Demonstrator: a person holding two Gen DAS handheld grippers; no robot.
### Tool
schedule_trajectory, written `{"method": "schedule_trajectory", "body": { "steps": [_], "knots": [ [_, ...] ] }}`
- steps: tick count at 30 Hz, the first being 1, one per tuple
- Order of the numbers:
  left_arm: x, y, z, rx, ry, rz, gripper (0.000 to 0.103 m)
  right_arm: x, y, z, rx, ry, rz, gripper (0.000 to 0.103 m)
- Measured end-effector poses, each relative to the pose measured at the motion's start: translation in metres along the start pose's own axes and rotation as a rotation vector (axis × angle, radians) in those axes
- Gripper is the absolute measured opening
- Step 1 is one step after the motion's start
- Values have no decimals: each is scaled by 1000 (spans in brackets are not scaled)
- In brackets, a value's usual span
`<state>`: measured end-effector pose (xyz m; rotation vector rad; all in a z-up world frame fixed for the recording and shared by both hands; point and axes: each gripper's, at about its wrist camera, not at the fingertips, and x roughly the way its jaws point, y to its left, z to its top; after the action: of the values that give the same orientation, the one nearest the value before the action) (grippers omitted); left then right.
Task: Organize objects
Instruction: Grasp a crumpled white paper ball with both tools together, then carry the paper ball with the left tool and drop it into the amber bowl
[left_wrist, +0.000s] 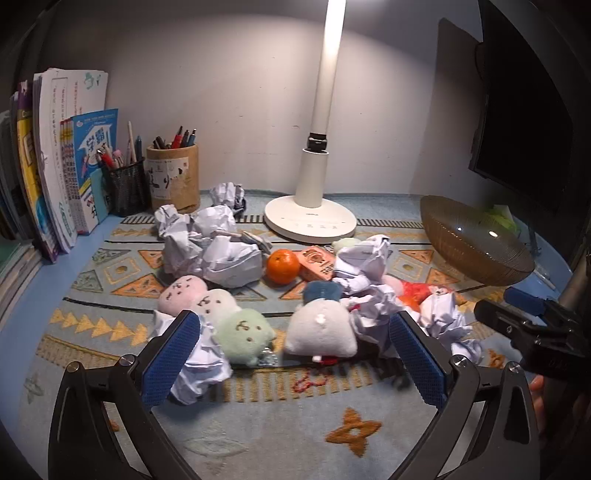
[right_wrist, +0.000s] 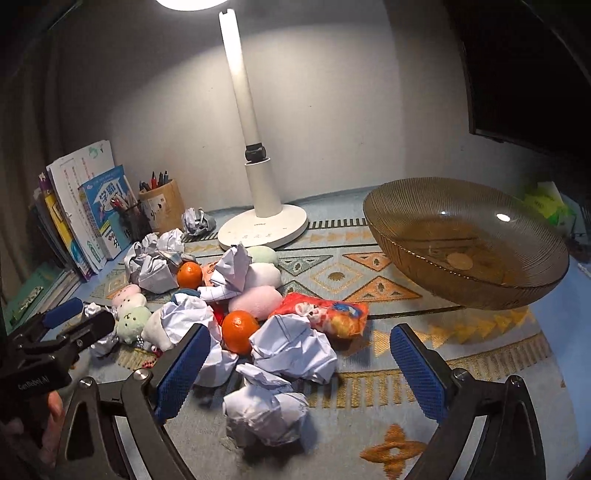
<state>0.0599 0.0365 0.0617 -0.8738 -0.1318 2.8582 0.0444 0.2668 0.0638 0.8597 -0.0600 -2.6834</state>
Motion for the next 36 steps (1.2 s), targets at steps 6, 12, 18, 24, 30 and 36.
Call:
{"method": "schedule_trajectory", "body": {
  "steps": [6, 12, 18, 24, 30, 36],
  "knots": [
    [23, -51, 5, 92, 44, -58, 101, -5, -6, -11, -76, 68, 38, 93],
    [49, -49, 5, 18, 141, -160, 77, 6, 13, -23, -131, 181, 114, 79],
    [57, -51, -3, 10, 168, -199, 63, 25, 24, -29, -176, 255, 59, 66],
    [61, -51, -3, 23, 179, -191, 42, 30, 22, -28, -142, 279, 115, 49],
    [44, -48, 1, 13, 144, -219, 31, 14, 18, -27, -124, 221, 167, 43],
    [9, -69, 31, 64, 47, -262, 31, -26, -7, -8, -47, 92, 193, 43]
  ]
}}
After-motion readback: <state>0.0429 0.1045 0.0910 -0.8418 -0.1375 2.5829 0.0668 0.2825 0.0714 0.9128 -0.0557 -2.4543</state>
